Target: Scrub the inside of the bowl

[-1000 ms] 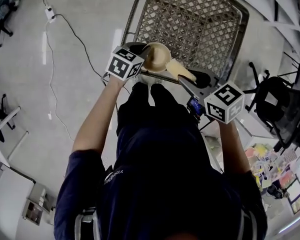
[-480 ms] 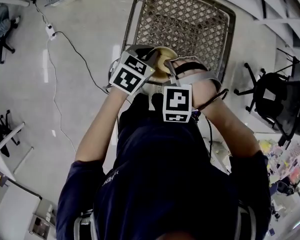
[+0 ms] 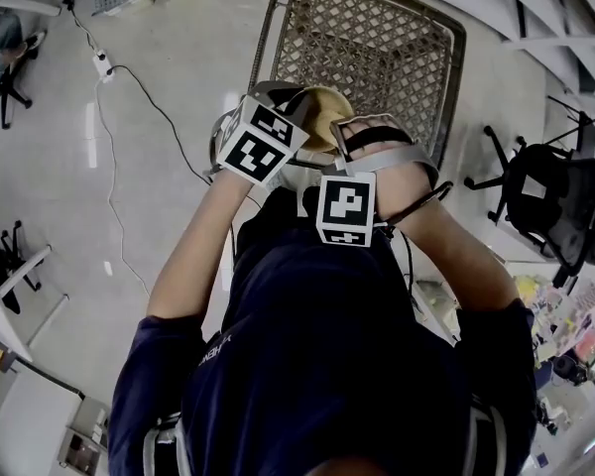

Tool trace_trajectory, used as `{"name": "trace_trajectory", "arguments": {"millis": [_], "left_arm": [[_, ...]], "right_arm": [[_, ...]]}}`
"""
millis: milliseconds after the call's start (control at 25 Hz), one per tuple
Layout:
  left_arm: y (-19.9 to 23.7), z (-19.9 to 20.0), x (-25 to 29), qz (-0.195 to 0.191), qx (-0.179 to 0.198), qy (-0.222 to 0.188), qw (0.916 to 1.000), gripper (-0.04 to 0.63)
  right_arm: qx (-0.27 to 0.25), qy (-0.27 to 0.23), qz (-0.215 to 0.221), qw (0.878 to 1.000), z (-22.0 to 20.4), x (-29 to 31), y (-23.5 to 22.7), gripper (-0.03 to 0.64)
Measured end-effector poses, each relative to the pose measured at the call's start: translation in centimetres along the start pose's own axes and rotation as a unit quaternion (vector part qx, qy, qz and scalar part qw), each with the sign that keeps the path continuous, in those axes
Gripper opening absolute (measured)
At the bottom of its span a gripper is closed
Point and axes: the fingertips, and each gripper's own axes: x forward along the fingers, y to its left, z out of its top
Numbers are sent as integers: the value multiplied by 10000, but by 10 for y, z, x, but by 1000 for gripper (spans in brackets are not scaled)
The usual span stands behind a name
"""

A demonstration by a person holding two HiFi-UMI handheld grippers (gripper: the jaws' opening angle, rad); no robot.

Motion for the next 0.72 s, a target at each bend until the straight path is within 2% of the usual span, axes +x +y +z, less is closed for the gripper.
{"name": "trace_trajectory", "arguments": {"millis": [80, 200, 320, 440, 600, 720], "left_arm": [[1, 6, -2, 5, 0, -54, 10000, 6], [-5, 11, -3, -8, 66, -14, 10000, 6], [-9, 12, -1, -51, 194, 50, 9998, 6], [-5, 14, -3, -15, 176, 39, 9998, 6], [-7, 19, -5, -20, 146, 3, 9999, 6], [-10, 21, -5, -33, 211, 17, 9998, 8]], "right_arm": [[-41, -119, 45, 9999, 11, -6, 2, 89], [-10, -148, -152, 9998, 15, -5, -9, 89], [186, 68, -289, 9994, -3, -3, -24, 89], [253, 212, -83, 9994, -16, -7, -15, 89], [163, -73, 120, 9998, 5, -13, 0, 89], [321, -169, -109, 9993, 10, -11, -16, 89]]}}
